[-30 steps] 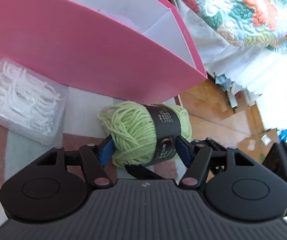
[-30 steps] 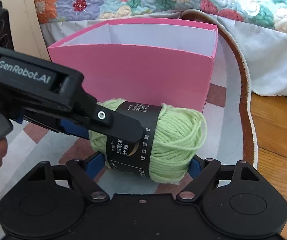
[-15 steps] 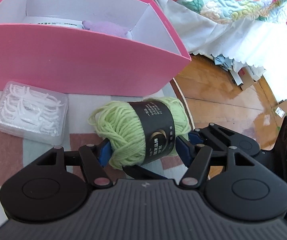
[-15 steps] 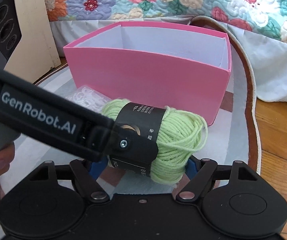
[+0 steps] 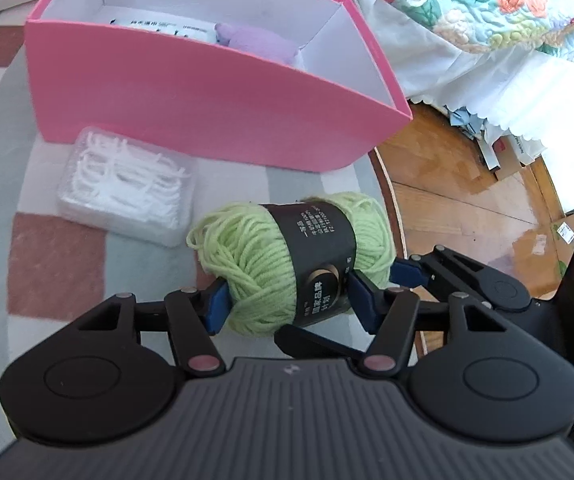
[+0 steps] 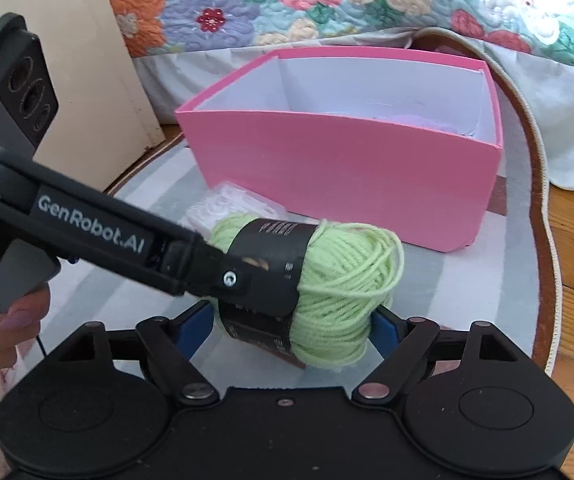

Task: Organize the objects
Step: 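Lift the yarn ball with both tools and carry it over the pink box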

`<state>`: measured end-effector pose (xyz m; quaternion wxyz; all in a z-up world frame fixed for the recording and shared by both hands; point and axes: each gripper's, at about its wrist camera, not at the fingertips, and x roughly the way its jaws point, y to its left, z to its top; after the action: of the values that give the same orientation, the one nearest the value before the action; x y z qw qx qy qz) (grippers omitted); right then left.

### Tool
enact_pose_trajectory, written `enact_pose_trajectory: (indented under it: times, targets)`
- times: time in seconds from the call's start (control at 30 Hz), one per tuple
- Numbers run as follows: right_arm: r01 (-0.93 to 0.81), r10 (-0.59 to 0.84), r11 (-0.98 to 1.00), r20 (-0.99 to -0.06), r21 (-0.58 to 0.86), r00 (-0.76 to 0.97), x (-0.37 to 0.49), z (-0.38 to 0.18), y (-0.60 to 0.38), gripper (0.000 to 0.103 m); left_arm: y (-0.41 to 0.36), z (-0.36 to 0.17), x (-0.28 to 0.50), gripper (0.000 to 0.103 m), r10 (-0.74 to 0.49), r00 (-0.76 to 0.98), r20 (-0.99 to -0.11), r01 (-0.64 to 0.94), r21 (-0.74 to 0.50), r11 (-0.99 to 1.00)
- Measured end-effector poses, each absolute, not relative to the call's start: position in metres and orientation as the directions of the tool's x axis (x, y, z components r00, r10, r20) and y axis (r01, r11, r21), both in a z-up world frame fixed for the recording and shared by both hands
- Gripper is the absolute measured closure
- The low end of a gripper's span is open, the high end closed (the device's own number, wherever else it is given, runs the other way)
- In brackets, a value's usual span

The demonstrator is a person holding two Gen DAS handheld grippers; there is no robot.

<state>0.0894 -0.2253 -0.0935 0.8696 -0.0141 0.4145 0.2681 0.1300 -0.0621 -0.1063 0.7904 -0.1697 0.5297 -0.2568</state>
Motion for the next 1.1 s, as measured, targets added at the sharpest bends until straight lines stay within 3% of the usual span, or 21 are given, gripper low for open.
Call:
enact_pose_trajectory:
  times: [0.23, 0.4, 0.57, 0.8, 1.1]
  targets:
    - [-0.528, 0.485, 0.829, -0.703, 0.182, 0.520, 0.075, -0.076, -0.220, 0.019, -0.047, -0.085, 0.123, 0.044, -0.595, 0.316, -0.739, 0.266, -0.532, 0.804]
    - [-0.559, 0.500, 0.811, -0.698, 0.170, 0.513, 0.066, -0.065, -0.217, 0.034, -0.039, -0.068, 0.112, 0.043, -0.570, 0.341, -0.747, 0.305, -0.486, 0.819]
    - [-0.588, 0.508, 0.793, -0.707, 0.161, 0.491, 0.057, -0.055, -0.210, 0.038, -0.032, -0.057, 0.101, 0.043, -0.553, 0.343, -0.759, 0.309, -0.464, 0.830]
    - [-0.580, 0.506, 0.784, -0.770, 0.222, 0.389, 0.057, -0.034, -0.198, 0.035, -0.024, -0.043, 0.089, 0.042, -0.534, 0.291, -0.794, 0.251, -0.475, 0.843]
    - [-0.632, 0.509, 0.758, -0.752, 0.162, 0.418, 0.052, 0.006, -0.189, 0.023, -0.026, -0.007, 0.088, 0.041, -0.528, 0.274, -0.804, 0.257, -0.468, 0.845]
